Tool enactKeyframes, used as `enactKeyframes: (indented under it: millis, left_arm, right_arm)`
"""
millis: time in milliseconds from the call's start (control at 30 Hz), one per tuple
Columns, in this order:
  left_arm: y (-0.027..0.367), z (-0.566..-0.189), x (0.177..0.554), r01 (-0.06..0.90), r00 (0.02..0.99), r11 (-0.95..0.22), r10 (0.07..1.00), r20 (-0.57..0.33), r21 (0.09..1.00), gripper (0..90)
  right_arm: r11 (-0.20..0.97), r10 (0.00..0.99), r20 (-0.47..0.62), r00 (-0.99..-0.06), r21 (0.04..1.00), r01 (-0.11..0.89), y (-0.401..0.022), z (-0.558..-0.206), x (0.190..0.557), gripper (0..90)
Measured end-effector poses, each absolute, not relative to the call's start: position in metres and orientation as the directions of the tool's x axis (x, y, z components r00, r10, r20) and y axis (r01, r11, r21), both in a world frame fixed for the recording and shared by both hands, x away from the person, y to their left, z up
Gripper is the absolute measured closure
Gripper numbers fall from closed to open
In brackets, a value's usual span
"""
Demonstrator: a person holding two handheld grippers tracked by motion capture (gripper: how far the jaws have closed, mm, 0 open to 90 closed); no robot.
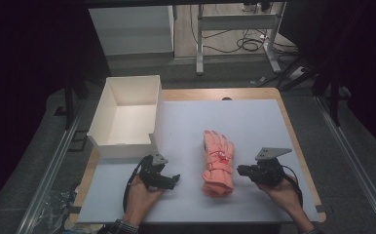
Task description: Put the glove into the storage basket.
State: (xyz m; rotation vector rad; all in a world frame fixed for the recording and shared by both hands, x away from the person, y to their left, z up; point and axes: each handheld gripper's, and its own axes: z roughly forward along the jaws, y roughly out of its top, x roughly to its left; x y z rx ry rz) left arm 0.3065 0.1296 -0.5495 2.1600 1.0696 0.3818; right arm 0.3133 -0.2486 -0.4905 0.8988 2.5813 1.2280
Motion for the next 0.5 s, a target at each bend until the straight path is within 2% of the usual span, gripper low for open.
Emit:
enactKeyframes:
  millis: [267,500]
  left_arm:
    - [0.13,-0.55,0.306,0.582,0.618,-0.423,0.785,-0.04,0.695,4.7]
    - [0.13,-0.55,0.306,0.582,0.618,-0.423,0.785,-0.039,0.694,4.7]
  right_arm:
    - [0.508,0.533,0.125,-0.837,0.744,0.434,-0.248,-0.508,0.29,87.2]
    - [0.518,0.501,0.152,-0.852,0.736,0.436,-0.24,-0.517,0.285,87.7]
